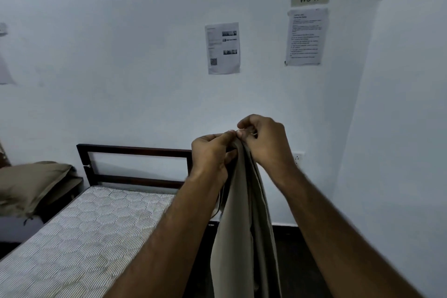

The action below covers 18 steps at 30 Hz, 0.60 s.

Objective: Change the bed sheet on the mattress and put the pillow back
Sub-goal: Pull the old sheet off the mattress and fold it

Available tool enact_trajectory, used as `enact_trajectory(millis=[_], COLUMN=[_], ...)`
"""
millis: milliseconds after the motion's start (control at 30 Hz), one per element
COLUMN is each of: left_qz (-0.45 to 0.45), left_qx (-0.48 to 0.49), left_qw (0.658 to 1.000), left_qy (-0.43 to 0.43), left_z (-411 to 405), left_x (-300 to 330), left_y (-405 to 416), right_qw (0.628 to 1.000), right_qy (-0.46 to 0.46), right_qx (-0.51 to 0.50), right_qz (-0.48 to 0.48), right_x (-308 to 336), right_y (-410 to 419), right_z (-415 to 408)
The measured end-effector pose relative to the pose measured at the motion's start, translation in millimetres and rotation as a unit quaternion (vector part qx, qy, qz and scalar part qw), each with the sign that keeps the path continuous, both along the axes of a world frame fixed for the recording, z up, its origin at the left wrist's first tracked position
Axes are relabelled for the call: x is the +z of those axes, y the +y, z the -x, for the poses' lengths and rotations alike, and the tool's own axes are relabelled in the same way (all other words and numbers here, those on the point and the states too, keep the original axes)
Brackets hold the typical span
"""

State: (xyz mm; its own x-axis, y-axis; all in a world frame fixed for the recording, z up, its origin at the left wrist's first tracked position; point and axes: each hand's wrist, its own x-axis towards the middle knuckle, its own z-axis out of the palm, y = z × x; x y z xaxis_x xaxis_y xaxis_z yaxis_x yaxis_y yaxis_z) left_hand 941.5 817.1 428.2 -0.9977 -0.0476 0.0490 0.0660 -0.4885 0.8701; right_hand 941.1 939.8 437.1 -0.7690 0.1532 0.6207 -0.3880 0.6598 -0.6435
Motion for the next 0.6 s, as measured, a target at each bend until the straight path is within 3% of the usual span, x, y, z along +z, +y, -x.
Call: enact_trajectory(millis=[233,433,600], left_qz=[0.003,-0.034,-0.092], left_qx=[0.033,0.048,0.030], left_qw=[0.999,0.998,0.993], left_qy=[0.013,-0.021,-0.064], left_z=[-25,-35,-44], left_x=[-22,-22,-20], left_y=[6,4,0], right_qw=[1.000,0.991,0.988], right_qy=[-0.008,0.000,-0.001], right_qx=[-0.003,0.000,0.060], right_qz=[-0.007,0.131,0.139], right_x=[-22,-30,-47], right_y=[-13,-12,-19], right_z=[-10,-21,-41])
